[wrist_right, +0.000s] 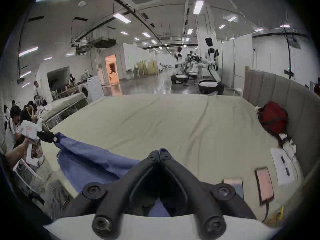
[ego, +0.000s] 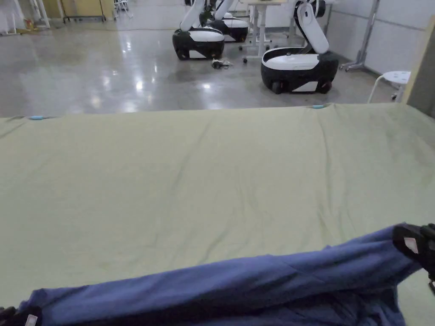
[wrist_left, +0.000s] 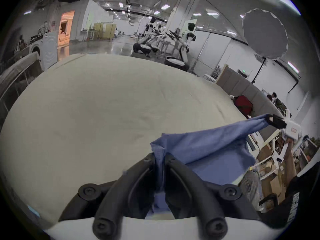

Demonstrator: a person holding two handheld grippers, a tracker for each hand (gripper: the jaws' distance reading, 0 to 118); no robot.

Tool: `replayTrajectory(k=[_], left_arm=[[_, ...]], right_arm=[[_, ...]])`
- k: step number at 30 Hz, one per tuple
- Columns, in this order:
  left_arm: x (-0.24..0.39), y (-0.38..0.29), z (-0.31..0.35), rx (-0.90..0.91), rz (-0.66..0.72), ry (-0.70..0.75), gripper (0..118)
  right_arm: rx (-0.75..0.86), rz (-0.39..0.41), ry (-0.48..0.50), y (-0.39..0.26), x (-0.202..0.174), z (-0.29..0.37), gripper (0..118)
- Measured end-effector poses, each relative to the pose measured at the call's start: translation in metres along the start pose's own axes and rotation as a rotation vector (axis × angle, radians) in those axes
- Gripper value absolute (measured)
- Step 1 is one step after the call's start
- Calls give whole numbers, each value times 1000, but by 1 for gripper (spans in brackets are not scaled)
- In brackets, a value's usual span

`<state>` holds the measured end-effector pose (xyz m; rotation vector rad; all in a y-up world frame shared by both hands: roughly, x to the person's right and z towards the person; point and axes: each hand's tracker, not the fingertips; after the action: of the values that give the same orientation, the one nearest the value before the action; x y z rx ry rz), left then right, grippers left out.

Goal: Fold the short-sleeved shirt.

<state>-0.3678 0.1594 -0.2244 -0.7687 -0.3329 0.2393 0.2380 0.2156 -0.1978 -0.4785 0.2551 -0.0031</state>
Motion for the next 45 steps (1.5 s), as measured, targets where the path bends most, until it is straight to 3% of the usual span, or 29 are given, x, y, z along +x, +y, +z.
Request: replayTrajectory(k=[6, 8, 9, 10, 12, 13, 14, 15, 17, 19, 21, 25, 26, 27, 28, 29, 30, 32, 36, 39, 41, 42, 44, 45], left_arm=[[-2, -64, 5, -56, 30, 12, 9], [-3, -82, -4, -98, 35, 48, 15], [-2, -91, -8, -100, -4, 69, 32], [-1, -98, -10, -95, -32, 101, 49], [1, -107, -12, -51, -68, 153, 70], [1, -109, -15, -67, -54, 203, 103], [-1, -111, -14, -71, -45, 219, 118], [-6, -112, -9, 62, -45, 141, 115], [-4, -106, -2, 52, 36, 178, 117], [13, -88, 19, 164, 33, 197, 117], [30, -67, 35, 292, 6, 188, 117], [54, -37, 54, 531, -64, 255, 110], [59, -35, 59, 534, -92, 272, 98], [64, -32, 60, 564, -135, 285, 62], [72, -30, 63, 590, -166, 362, 9], [77, -30, 64, 613, -188, 398, 0], [81, -29, 60, 544, -199, 405, 0], [69, -26, 62, 616, -134, 310, 0], [82, -21, 60, 635, -163, 373, 0], [83, -19, 57, 591, -163, 328, 0], [69, -19, 55, 508, -129, 214, 1], [56, -20, 54, 437, -83, 79, 4], [24, -20, 50, 252, 54, -120, 20], [3, -24, 45, 165, 128, -203, 59]], right_arm=[[-175, -37, -18, -74, -18, 22, 3], [-243, -53, -7, -98, -17, 15, 7], [-278, -52, -8, -108, -14, 9, 23], [-296, -56, -30, -118, -12, 3, 29], [-348, -40, -90, -130, -12, -4, 41], [-337, -27, -143, -136, -9, -6, 56], [-298, 9, -198, -134, -12, -3, 66], [-219, 51, -235, -129, -16, 2, 70], [18, 185, -316, -108, -31, 20, 70], [261, 276, -421, -82, -45, 28, 74], [372, 297, -422, -53, -55, 28, 85], [425, 248, -303, -20, -68, 15, 84], [426, 232, -298, -18, -71, 12, 76], [418, 220, -288, -16, -73, 10, 40], [424, 210, -304, -15, -76, 7, 2], [419, 192, -353, -16, -78, 5, 3], [432, 173, -388, -16, -82, 4, 3], [402, 134, -315, -12, -85, 5, 2], [407, 150, -348, -10, -92, 9, 2], [388, 155, -321, -11, -90, 11, 3], [364, 149, -294, -14, -87, 12, 3], [348, 144, -268, -16, -86, 12, 3], [321, 136, -256, -21, -85, 12, 3], [313, 140, -253, -25, -84, 12, 3]])
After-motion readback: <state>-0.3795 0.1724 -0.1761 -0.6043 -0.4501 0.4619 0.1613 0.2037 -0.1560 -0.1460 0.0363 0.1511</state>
